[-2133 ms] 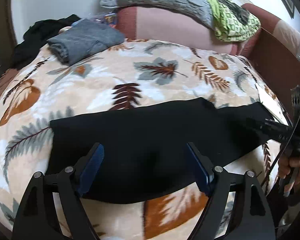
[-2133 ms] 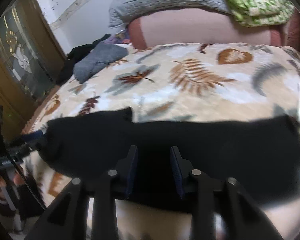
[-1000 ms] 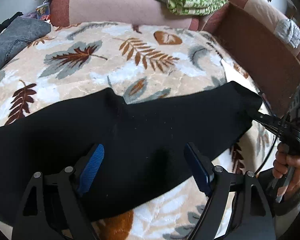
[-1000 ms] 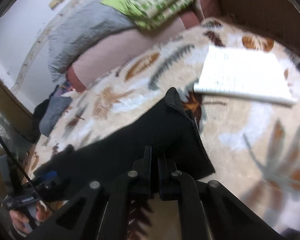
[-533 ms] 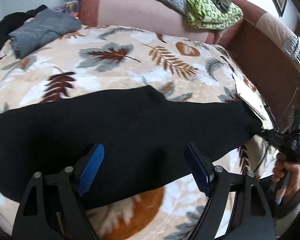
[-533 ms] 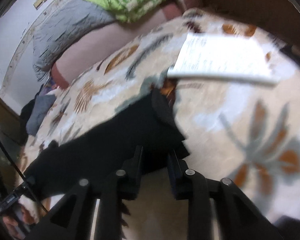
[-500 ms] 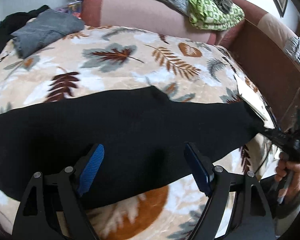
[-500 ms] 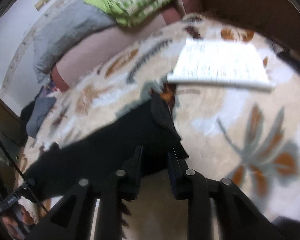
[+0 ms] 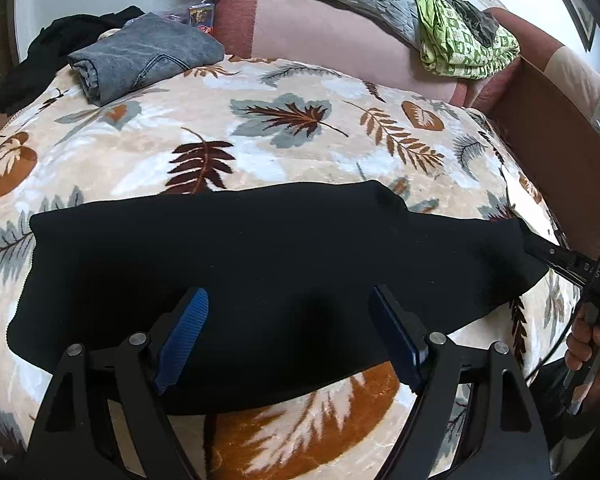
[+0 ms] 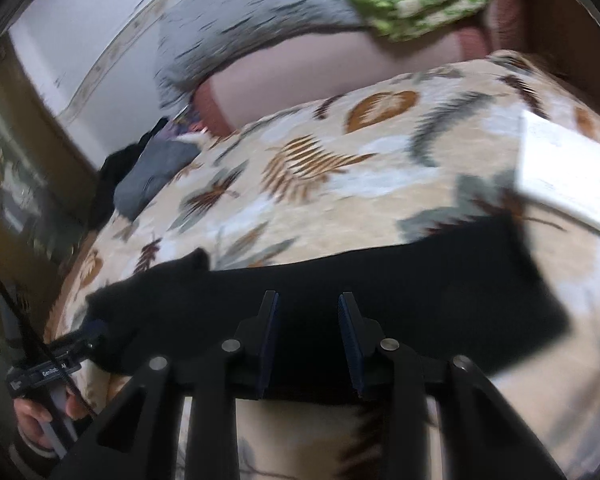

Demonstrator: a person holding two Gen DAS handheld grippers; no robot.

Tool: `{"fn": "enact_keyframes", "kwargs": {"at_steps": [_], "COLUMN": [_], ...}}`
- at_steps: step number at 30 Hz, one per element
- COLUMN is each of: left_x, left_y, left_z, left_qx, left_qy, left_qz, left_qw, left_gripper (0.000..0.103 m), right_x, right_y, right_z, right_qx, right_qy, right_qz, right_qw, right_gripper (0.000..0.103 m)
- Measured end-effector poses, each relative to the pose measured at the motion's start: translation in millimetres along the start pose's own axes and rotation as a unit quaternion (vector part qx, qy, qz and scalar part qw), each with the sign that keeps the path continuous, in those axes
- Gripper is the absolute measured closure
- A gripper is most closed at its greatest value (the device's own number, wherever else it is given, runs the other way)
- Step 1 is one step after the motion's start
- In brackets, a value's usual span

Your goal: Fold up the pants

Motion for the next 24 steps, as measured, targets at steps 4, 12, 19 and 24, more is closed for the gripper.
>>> {"fn": "enact_keyframes", "kwargs": {"at_steps": [4,12,19,24], "left_x": [-0.5,-1.3,-6.7,-10.7], "left_y": [-0.4,1.2,4.7,7.7], "left_z": [4.9,15.2,32.1,62.2], "left_qx": [-0.002,-0.013,-0.034,-0.055], "left_qy": [0.006,0.010,0.015,0.041], "left_qz": [-0.001,-0.003,-0.015,-0.020], "left_qw": [1.0000,0.9999,0.9992,0.9975], "left_gripper": [0.020,0.020,0.020,0.020], "right_x": [3.5,11.0,3.8,2.0], "right_y": [-25.7,-68.7,-98.2,-119.7], "right_z": [32.9,78.1,101.5,116.7], "right_qx": [-0.023,-0.046,-0.053,-0.058], "right_qy": [0.033,0.072,0.089,0.105], "right_qz": [0.023,0.056,0.071,0.084], "right_qw": [0.999,0.995,0.992,0.989], "right_gripper": [0.069,0.069,0.068,0.066]}}
Point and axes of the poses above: each gripper's, at about its wrist camera, not at the fingertips, and y roughly against the way its jaws point, z to its left, x to its underside, the point moved 10 cm from there along -y, roughly the way its jaws point, and after that the axes turned 5 degrees about -y, right-handed, at the moved point
